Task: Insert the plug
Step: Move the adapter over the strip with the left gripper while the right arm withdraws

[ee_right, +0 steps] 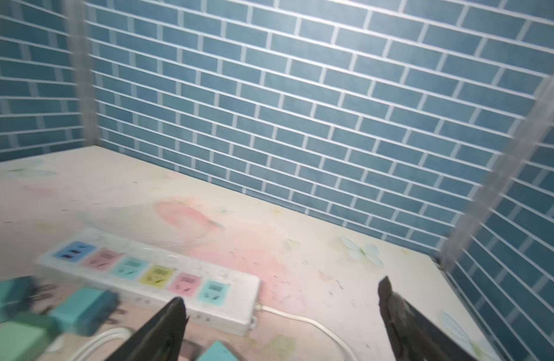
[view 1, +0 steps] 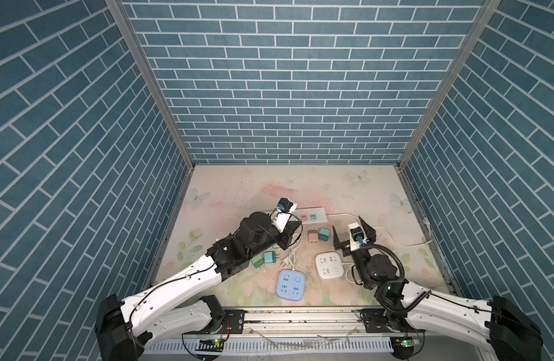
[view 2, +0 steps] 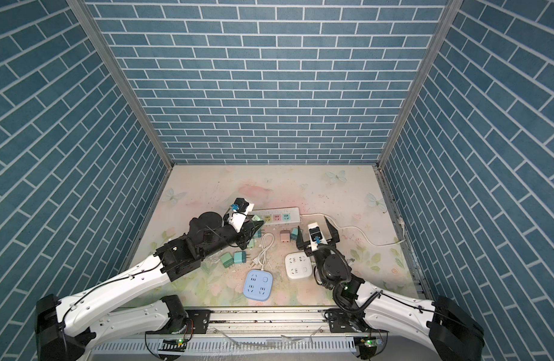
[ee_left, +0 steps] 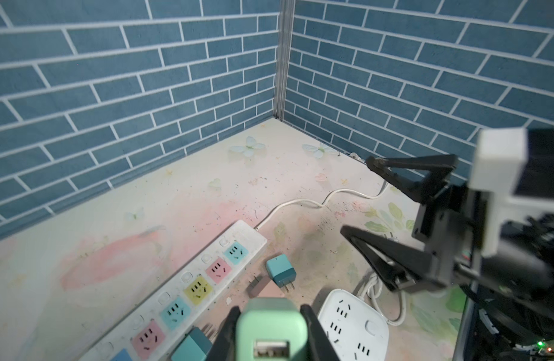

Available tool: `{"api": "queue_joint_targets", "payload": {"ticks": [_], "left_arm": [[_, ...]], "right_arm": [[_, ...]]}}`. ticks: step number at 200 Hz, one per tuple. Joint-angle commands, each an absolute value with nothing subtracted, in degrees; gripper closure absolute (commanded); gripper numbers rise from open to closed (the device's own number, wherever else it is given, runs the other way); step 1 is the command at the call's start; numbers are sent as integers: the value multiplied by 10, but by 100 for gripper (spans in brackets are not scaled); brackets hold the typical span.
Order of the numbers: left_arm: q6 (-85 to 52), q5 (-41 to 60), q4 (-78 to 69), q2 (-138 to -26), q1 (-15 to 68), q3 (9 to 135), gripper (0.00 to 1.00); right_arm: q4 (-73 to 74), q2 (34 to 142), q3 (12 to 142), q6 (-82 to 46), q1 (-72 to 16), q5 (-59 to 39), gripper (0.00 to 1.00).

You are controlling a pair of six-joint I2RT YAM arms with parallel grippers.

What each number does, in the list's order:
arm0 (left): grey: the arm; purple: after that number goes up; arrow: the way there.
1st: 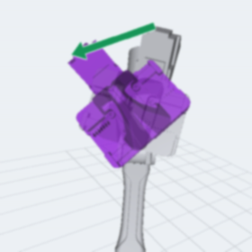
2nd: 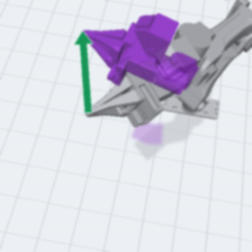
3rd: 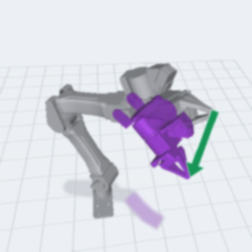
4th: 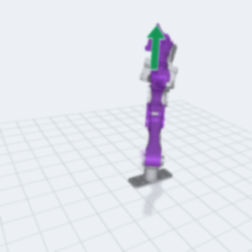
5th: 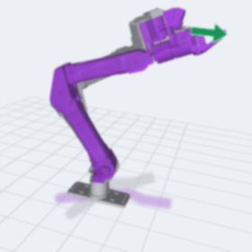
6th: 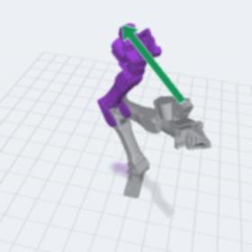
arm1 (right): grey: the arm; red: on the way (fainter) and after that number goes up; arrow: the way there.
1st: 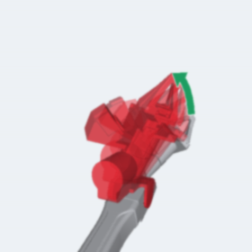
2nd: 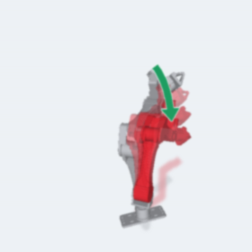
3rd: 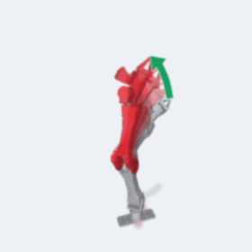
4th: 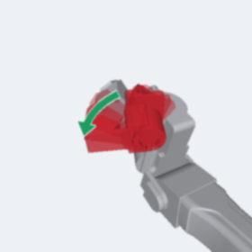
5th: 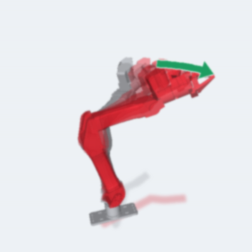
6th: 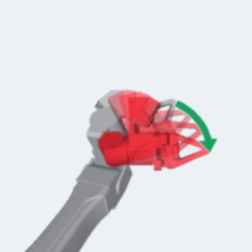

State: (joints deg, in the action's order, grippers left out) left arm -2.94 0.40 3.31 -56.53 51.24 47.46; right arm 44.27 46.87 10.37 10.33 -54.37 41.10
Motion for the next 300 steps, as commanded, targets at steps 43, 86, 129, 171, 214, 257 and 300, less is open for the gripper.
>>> {"api": "queue_joint_targets", "payload": {"ticks": [43, 86, 129, 171, 214, 257, 300], "left_arm": [[121, 27, 36, -564, 511, 462, 100], [162, 63, 19, -627, 511, 481, 100], [183, 165, 43, -715, 510, 536, 100], [190, 227, 96, -792, 510, 597, 100], [240, 253, 76, -837, 474, 610, 100], [321, 288, 81, -895, 423, 644, 100], [385, 326, 145, -998, 381, 754, 100]], "right_arm": [[373, 566, 165, 18, -416, 543, 2], [316, 591, 186, -38, -365, 478, 2], [256, 562, 188, -99, -307, 406, 2], [263, 542, 172, -100, -301, 385, 2], [265, 543, 172, -102, -300, 388, 2], [273, 532, 162, -103, -298, 384, 2], [276, 529, 159, -103, -297, 380, 2]]}}
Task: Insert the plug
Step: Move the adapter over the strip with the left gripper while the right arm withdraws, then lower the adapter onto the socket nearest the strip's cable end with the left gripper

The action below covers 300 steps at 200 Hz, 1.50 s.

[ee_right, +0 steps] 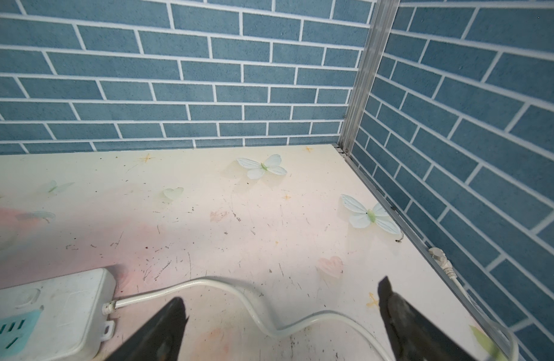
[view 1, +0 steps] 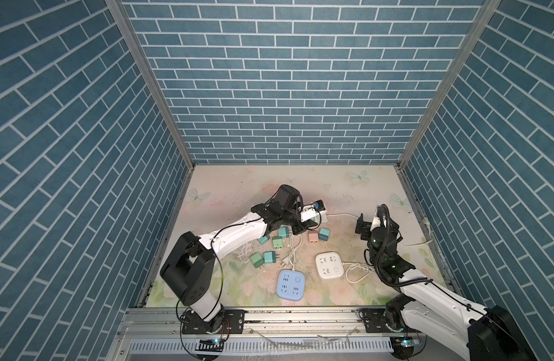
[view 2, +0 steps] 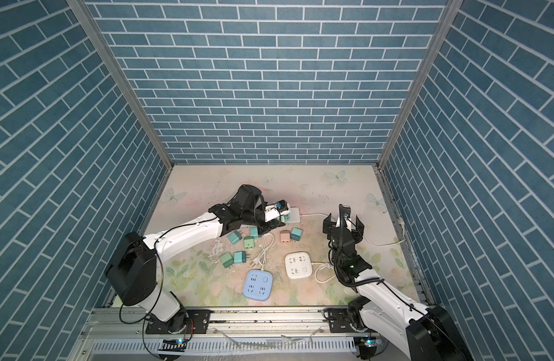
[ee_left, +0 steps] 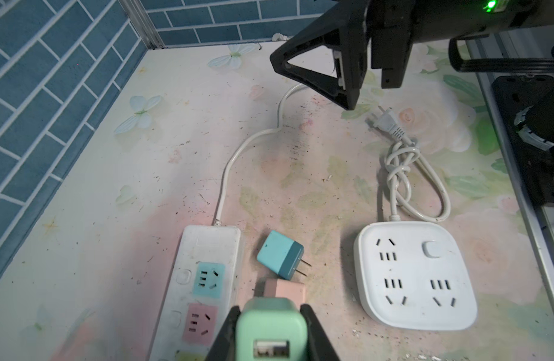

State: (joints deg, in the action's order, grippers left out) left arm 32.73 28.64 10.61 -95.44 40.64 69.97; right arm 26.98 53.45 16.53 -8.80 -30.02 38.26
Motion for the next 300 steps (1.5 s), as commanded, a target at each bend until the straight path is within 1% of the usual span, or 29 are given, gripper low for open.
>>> {"api": "queue_joint_targets", "payload": {"ticks": [1, 26, 62, 97, 146, 184, 300], "left_arm": [[386, 326, 145, -1001, 381, 755, 100], [393, 305, 151, -1060, 368, 813, 100], [410, 312, 205, -1127, 364, 888, 100], [419, 298, 195, -1153, 360, 894, 100], [425, 311, 206, -1185, 353, 917, 100], [413, 330, 186, -1195, 353, 915, 100], [400, 317, 166, -1232, 355, 925, 100]], "right_arm": [[276, 529, 159, -103, -297, 380, 2], [279, 532, 159, -103, -296, 382, 2], [284, 536, 160, -102, -296, 383, 2], [284, 541, 162, -101, -295, 383, 2], [283, 544, 164, -101, -295, 382, 2], [284, 545, 164, -101, -295, 382, 2], [283, 544, 164, -102, -295, 381, 2]]}}
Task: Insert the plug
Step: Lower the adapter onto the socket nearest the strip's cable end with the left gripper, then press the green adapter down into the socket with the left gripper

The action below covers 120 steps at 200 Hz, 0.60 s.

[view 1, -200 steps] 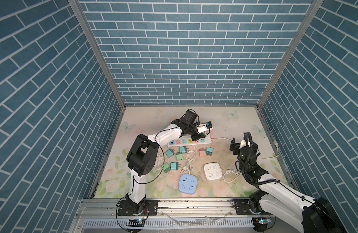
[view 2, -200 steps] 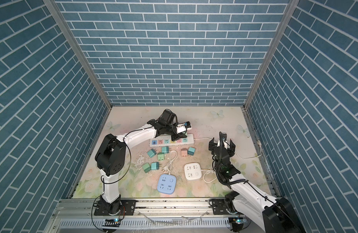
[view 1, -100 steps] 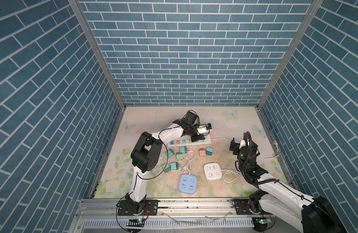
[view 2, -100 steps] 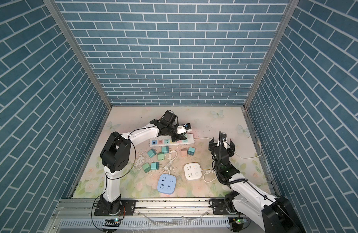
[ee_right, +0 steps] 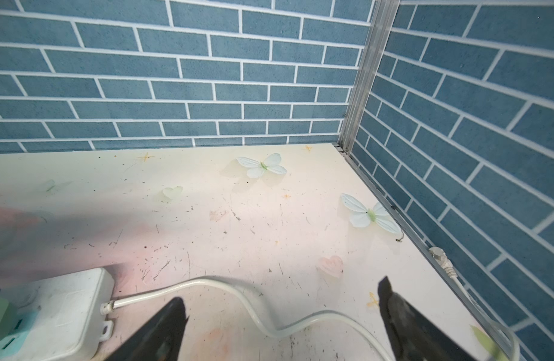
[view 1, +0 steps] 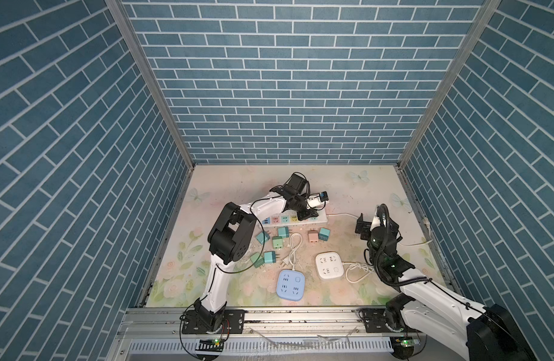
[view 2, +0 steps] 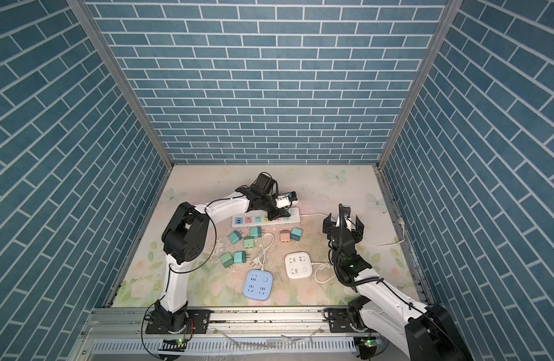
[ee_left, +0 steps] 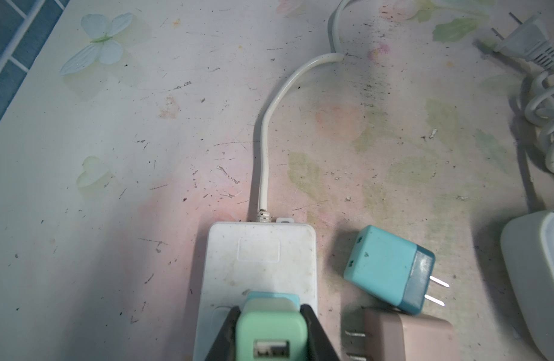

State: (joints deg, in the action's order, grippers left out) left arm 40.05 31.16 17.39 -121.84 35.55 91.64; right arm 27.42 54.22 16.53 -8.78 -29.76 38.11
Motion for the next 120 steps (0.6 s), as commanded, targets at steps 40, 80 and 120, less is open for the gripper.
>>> {"api": "queue_joint_targets", "payload": {"ticks": [40, 80, 120], "left_arm": [[399, 316, 159, -1235, 355, 924, 100], [401, 324, 162, -1242, 355, 925, 100], [399, 326, 163, -1245, 357, 926, 100]], "right_arm": [[283, 544, 164, -102, -295, 381, 2], [283, 544, 164, -102, -295, 381, 2], [283, 544, 164, -102, -295, 381, 2]]}}
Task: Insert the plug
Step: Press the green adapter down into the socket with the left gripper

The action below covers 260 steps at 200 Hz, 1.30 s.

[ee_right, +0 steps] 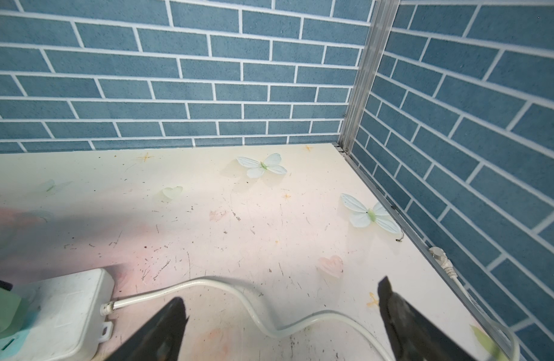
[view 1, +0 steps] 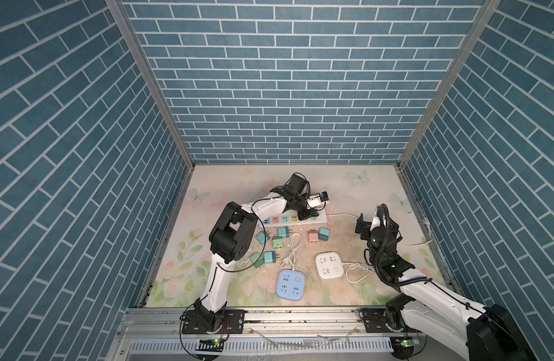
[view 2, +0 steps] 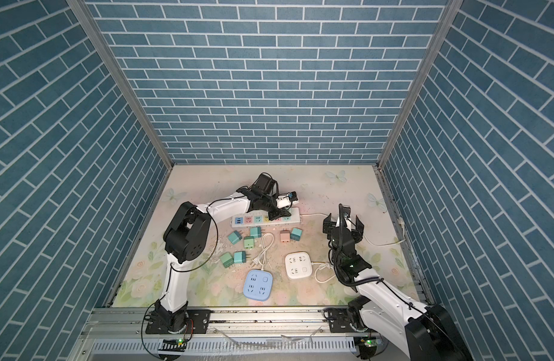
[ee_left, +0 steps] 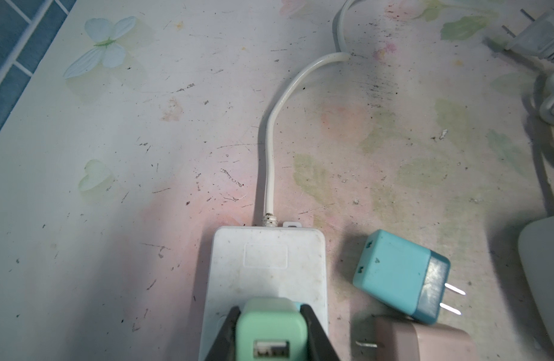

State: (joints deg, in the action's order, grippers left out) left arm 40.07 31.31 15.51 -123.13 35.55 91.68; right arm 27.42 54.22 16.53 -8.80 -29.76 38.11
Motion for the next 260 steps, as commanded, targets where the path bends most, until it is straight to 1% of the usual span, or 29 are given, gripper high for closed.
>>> {"api": "queue_joint_targets", "payload": {"ticks": [1, 109, 150, 190, 219, 260], "left_arm": [[399, 326, 163, -1245, 357, 926, 100], [387, 307, 171, -1240, 360, 897, 100], [367, 285, 238, -1270, 357, 945, 100], [365, 295, 240, -1256, 357, 924, 100], [357, 300, 264, -1259, 357, 933, 100], [357, 310, 236, -1239, 358, 902, 100]], "right_arm": [[283, 544, 164, -102, -295, 381, 2], [281, 541, 163, -103, -295, 381, 2], [280, 535, 160, -104, -295, 379, 2], [282, 529, 157, -105, -295, 378, 2], [281, 526, 154, -105, -295, 378, 2], [283, 521, 151, -106, -295, 379, 2]]}}
